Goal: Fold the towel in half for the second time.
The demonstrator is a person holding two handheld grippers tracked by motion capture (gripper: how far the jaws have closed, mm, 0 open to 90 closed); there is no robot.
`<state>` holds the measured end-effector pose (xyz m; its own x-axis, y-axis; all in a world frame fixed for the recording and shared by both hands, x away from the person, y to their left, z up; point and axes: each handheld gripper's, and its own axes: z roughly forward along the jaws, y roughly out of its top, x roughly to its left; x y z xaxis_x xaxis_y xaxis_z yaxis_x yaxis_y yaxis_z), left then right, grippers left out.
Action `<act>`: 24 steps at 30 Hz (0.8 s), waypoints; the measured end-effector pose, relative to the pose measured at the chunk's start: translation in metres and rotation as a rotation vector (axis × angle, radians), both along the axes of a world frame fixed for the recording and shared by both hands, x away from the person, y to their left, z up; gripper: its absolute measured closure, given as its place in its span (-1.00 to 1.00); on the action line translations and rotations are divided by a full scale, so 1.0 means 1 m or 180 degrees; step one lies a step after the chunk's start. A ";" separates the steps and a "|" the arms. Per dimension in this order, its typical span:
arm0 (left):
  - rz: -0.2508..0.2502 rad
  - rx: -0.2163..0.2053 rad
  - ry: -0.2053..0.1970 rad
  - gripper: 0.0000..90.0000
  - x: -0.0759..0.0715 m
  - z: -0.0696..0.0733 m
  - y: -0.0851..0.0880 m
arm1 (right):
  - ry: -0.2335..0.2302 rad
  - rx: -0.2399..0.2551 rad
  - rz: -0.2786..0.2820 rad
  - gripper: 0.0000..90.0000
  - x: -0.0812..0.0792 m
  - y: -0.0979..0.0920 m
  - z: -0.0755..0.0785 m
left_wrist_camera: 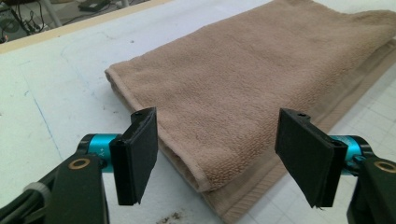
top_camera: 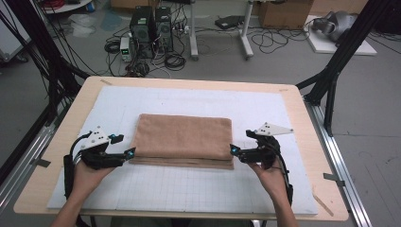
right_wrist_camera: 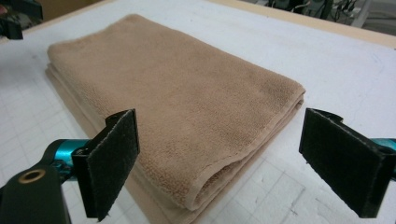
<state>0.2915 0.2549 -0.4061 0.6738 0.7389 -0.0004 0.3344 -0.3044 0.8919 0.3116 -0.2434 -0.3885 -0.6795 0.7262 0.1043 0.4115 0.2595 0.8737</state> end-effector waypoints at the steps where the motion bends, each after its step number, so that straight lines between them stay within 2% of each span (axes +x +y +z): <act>1: -0.0007 -0.0005 0.0005 -0.35 -0.001 0.000 0.000 | -0.0013 -0.0004 0.0016 -0.75 -0.003 0.000 0.000; 12: -0.0002 -0.0063 0.0033 -0.48 -0.017 -0.008 0.004 | -0.0161 -0.0053 0.0005 -0.75 -0.028 -0.006 -0.003; 18: -0.0006 0.0008 -0.0016 -0.49 -0.026 -0.009 0.005 | -0.0153 -0.0024 -0.0023 -0.75 -0.038 -0.012 -0.006; 24: 0.0051 0.0015 -0.0045 -0.55 -0.037 -0.011 0.008 | -0.0134 -0.0033 -0.0032 -0.75 -0.049 -0.017 -0.012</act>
<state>0.2541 0.2634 -0.4173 0.6618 0.7496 0.0124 0.3267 -0.3033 0.8951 0.2629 -0.2605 -0.4009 -0.6759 0.7338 0.0684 0.3770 0.2646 0.8876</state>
